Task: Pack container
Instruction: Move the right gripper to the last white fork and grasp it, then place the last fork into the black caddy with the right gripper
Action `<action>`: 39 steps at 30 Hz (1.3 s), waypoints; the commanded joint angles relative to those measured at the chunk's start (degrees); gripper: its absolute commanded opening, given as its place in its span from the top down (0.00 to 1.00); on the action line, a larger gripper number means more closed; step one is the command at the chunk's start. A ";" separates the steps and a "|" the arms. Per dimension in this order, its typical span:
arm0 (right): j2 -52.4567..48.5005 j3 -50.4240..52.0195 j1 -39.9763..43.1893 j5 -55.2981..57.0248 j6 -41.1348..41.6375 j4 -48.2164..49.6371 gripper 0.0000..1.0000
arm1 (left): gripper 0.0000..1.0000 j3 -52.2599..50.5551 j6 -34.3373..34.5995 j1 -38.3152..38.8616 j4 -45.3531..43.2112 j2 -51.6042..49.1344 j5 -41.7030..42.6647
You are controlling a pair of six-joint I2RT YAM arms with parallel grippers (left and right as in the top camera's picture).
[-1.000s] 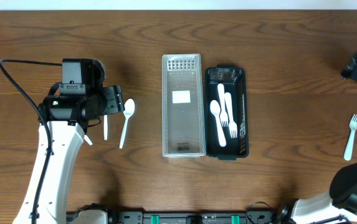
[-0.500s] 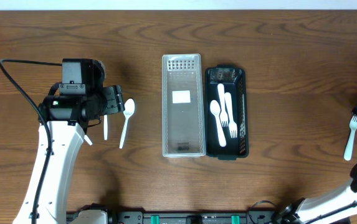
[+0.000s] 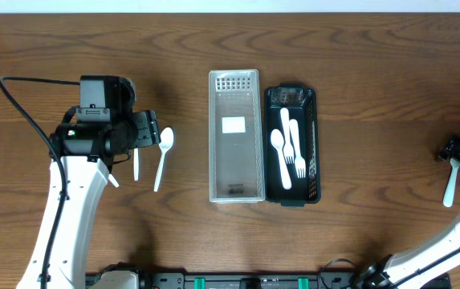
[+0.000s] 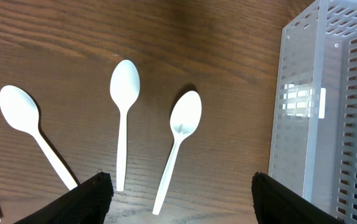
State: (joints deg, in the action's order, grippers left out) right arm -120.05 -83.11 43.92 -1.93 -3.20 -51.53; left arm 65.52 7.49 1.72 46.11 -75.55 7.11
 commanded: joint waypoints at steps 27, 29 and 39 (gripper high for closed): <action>-0.83 -0.26 -3.17 -5.64 1.44 -2.01 0.89 | 0.26 0.98 -0.33 0.20 0.15 -0.04 -0.55; 0.22 -0.72 -4.24 -7.08 1.42 -2.60 0.90 | 0.26 0.98 -0.33 0.20 0.17 -0.04 -0.55; 16.33 -7.26 -21.35 -10.56 1.46 -7.30 0.89 | 0.26 0.98 -0.33 0.20 0.17 -0.04 -0.52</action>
State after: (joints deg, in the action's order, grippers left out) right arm -111.55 -86.11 28.53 -10.20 -1.93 -58.08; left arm 65.52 7.49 1.74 46.11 -75.55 7.09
